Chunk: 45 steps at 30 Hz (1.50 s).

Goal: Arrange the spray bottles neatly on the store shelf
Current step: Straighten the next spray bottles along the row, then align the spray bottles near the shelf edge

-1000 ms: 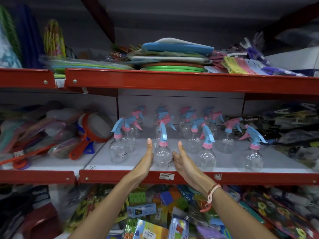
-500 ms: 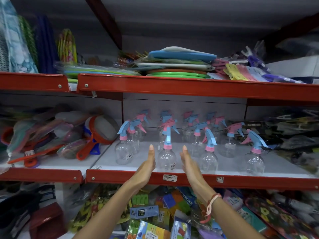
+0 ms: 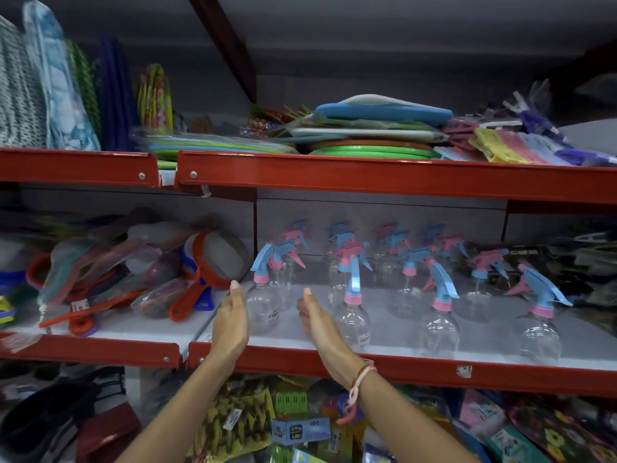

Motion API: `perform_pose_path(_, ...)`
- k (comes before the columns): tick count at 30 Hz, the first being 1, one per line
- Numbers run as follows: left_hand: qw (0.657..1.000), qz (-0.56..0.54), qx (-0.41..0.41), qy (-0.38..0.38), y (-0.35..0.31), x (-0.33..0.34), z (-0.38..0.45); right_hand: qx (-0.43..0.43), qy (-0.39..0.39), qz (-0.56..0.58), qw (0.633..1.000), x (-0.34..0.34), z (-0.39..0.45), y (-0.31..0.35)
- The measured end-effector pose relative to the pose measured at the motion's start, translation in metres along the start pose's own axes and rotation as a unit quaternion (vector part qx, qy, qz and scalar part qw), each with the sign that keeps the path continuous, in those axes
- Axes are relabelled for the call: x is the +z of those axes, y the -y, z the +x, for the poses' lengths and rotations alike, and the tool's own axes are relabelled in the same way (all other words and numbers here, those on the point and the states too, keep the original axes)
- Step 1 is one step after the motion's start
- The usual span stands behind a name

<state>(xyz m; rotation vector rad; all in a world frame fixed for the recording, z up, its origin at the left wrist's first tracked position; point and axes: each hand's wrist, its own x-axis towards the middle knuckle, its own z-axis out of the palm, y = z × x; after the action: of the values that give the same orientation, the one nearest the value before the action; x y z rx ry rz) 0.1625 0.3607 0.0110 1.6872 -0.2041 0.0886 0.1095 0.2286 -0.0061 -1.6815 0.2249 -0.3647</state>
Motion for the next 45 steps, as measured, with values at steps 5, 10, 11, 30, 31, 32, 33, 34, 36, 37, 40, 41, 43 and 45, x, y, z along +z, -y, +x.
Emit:
perform_pose_path(5, 0.997, 0.001, -0.046, 0.064, 0.0, -0.004, 0.027, 0.034, 0.049, 0.01, 0.998, 0.023, 0.024, 0.008)
perform_pose_path(10, 0.993, -0.03, -0.042, 0.103, -0.002, -0.004, 0.033, 0.02, 0.096, 0.005, 0.995, 0.036, 0.03, 0.013)
perform_pose_path(11, 0.993, -0.025, -0.036, 0.113, -0.002, -0.004, 0.032, 0.016, 0.102, 0.003, 0.995, 0.037, 0.028, 0.012)
perform_pose_path(30, 0.984, 0.029, -0.029, 0.175, -0.007, -0.03, -0.005, 0.024, 0.093, -0.013, 0.995, 0.021, -0.016, 0.01)
perform_pose_path(31, 0.985, 0.027, -0.037, 0.167, -0.008, -0.031, -0.006, 0.03, 0.082, -0.016, 0.996, 0.02, -0.014, 0.009)
perform_pose_path(32, 0.987, 0.023, -0.044, 0.155, -0.006, -0.032, -0.003, 0.035, 0.067, -0.017, 0.997, 0.019, -0.01, 0.008)
perform_pose_path(33, 0.988, 0.018, -0.054, 0.143, -0.004, -0.033, -0.003, 0.038, 0.052, -0.015, 0.998, 0.018, -0.006, 0.007)
perform_pose_path(34, 0.989, 0.015, -0.062, 0.134, -0.004, -0.033, -0.004, 0.04, 0.041, -0.009, 0.998, 0.017, -0.001, 0.007)
perform_pose_path(36, 0.99, 0.0, -0.079, 0.12, 0.006, -0.036, 0.001, 0.045, 0.035, 0.012, 0.998, 0.016, 0.008, 0.009)
perform_pose_path(37, 0.99, 0.004, -0.088, 0.113, 0.011, -0.037, 0.004, 0.047, 0.039, 0.02, 0.998, 0.017, 0.012, 0.011)
perform_pose_path(40, 0.986, -0.004, -0.09, 0.141, 0.002, -0.037, -0.006, 0.038, 0.06, 0.029, 0.997, 0.024, 0.017, 0.016)
perform_pose_path(41, 0.982, -0.02, -0.098, 0.162, -0.002, -0.034, -0.009, 0.035, 0.07, 0.035, 0.996, 0.026, 0.017, 0.017)
perform_pose_path(43, 0.979, 0.003, -0.101, 0.177, 0.002, -0.031, -0.005, 0.033, 0.095, 0.048, 0.994, 0.031, 0.016, 0.019)
perform_pose_path(45, 0.979, 0.005, -0.105, 0.177, 0.0, -0.029, -0.005, 0.026, 0.111, 0.054, 0.992, 0.032, 0.012, 0.018)
